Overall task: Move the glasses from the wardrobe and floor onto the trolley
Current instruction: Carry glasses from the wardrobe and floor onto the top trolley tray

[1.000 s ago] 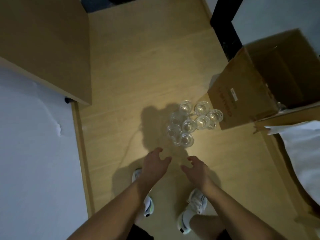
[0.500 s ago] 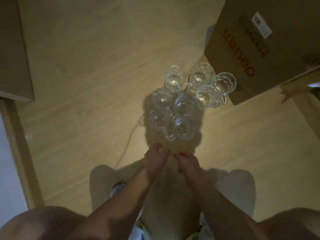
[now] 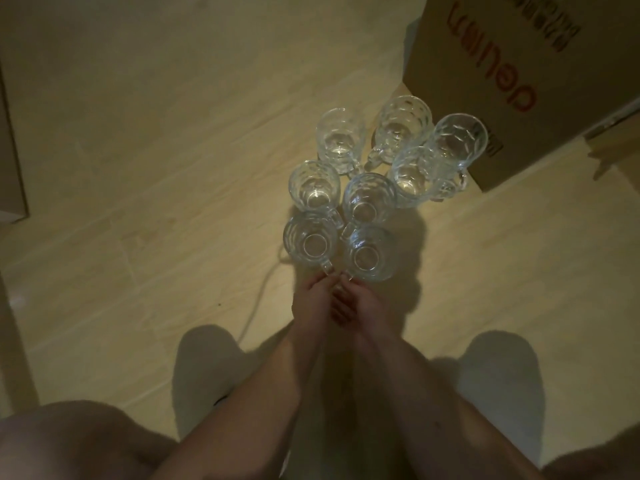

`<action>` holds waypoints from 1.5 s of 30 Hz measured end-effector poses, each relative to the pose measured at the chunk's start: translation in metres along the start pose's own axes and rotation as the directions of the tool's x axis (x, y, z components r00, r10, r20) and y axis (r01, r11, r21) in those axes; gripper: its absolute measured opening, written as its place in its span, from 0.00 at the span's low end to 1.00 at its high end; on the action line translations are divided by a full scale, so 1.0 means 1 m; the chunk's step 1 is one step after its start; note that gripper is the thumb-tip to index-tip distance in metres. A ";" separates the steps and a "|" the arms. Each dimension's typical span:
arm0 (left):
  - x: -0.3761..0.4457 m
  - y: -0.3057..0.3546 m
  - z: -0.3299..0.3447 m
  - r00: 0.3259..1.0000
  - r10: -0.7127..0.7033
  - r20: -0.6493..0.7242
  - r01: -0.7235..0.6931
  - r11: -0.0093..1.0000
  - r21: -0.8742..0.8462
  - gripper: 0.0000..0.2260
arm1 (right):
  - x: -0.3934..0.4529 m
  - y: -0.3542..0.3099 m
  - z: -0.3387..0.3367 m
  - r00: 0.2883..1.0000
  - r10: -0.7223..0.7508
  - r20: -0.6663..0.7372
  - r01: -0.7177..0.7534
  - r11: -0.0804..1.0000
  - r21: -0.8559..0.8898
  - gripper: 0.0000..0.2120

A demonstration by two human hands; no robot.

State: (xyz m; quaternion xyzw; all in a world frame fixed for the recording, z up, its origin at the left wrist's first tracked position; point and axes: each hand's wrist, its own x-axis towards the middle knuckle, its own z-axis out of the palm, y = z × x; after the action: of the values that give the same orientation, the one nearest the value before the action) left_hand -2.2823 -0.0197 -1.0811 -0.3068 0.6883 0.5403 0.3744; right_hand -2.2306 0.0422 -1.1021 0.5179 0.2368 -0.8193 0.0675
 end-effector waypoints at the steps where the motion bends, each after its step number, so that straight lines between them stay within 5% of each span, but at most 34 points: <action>1: -0.001 0.001 0.002 1.000 -0.011 0.010 0.011 0.998 -0.055 0.04 | 0.001 0.000 0.001 1.000 -0.001 0.007 0.001 1.000 0.003 0.07; 8: -0.008 0.005 0.012 1.000 -0.011 0.023 0.017 0.955 -0.297 0.10 | 0.004 0.003 0.006 1.000 -0.004 -0.025 0.005 0.999 0.051 0.18; 16: -0.016 0.005 -0.004 0.998 -0.017 -0.063 0.010 0.992 -0.123 0.08 | -0.024 -0.008 -0.001 0.983 0.048 -0.178 -0.030 0.994 0.102 0.01; 20: -0.037 0.020 -0.011 0.987 -0.154 0.053 0.160 0.976 -0.148 0.09 | -0.052 -0.025 -0.013 0.957 0.103 -0.270 -0.065 0.987 0.147 0.10; 28: -0.137 0.062 -0.052 0.929 -0.362 0.079 0.370 0.919 -0.137 0.14 | -0.156 -0.052 -0.008 0.908 0.148 -0.392 -0.211 0.970 -0.122 0.15; 34: -0.253 0.148 -0.085 0.928 -0.351 0.127 0.363 0.928 -0.087 0.13 | -0.281 -0.105 0.046 0.924 0.077 -0.375 -0.153 0.972 -0.177 0.16; 45: -0.469 0.372 -0.140 0.994 -0.053 0.092 0.059 0.997 -0.058 0.13 | -0.520 -0.242 0.233 0.984 -0.158 -0.086 0.123 0.939 -0.322 0.17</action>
State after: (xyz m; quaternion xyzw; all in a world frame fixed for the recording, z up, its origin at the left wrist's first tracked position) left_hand -2.3665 -0.0626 -0.4741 -0.3127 0.6450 0.5636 0.4105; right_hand -2.2706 0.0780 -0.4856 0.5266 0.4042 -0.7439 0.0774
